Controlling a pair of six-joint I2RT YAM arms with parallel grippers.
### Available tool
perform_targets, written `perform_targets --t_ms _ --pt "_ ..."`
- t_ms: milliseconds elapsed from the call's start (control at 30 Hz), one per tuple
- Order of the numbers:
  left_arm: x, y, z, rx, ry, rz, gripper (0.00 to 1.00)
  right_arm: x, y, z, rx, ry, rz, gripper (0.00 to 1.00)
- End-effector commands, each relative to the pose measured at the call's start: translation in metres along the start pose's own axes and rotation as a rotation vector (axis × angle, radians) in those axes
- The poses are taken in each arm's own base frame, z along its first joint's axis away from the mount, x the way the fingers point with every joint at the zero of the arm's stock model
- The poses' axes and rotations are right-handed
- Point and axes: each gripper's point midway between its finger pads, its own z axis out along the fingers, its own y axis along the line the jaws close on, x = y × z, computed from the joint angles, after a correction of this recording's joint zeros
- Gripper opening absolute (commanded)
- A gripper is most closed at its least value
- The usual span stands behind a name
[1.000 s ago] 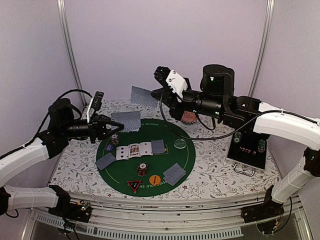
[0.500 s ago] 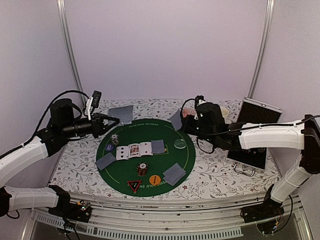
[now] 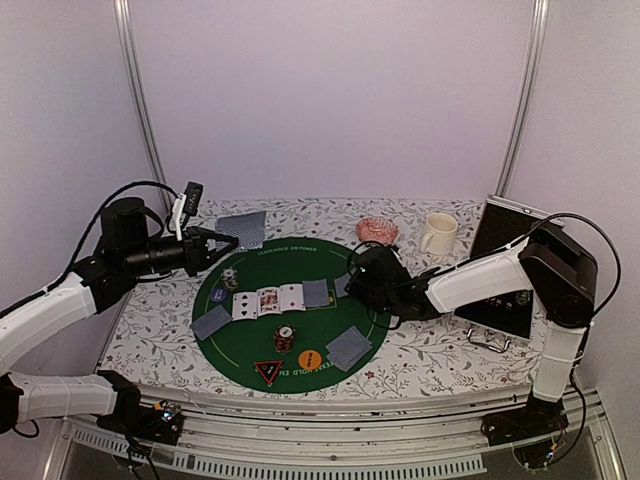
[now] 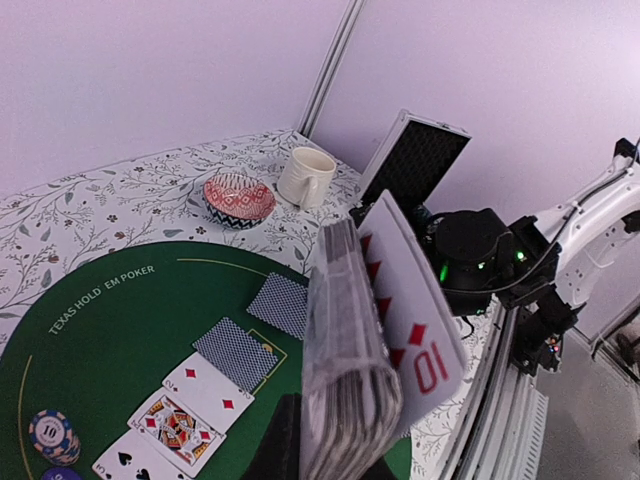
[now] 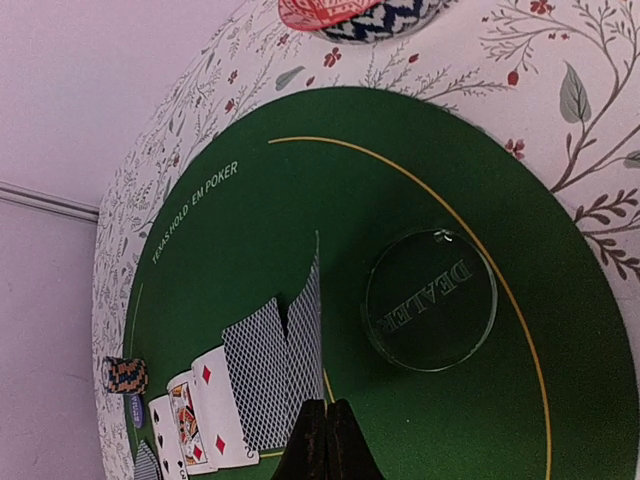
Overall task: Distribute texas hold em gaming equipment
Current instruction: Place the poker card in the community card area.
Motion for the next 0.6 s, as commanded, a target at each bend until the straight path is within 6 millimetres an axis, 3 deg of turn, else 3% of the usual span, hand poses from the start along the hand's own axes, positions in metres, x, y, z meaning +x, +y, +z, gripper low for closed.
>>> perform_targets --t_ms 0,300,567 --pt "-0.016 -0.007 -0.004 0.018 -0.036 0.030 0.00 0.002 0.019 0.012 -0.057 0.014 0.070 0.01" --pt "-0.016 -0.008 -0.004 0.025 -0.036 0.029 0.00 0.006 0.016 0.028 -0.035 0.004 0.087 0.01" --pt "-0.015 -0.008 -0.004 0.028 -0.035 0.028 0.00 0.008 0.011 0.027 -0.013 0.013 0.148 0.01"
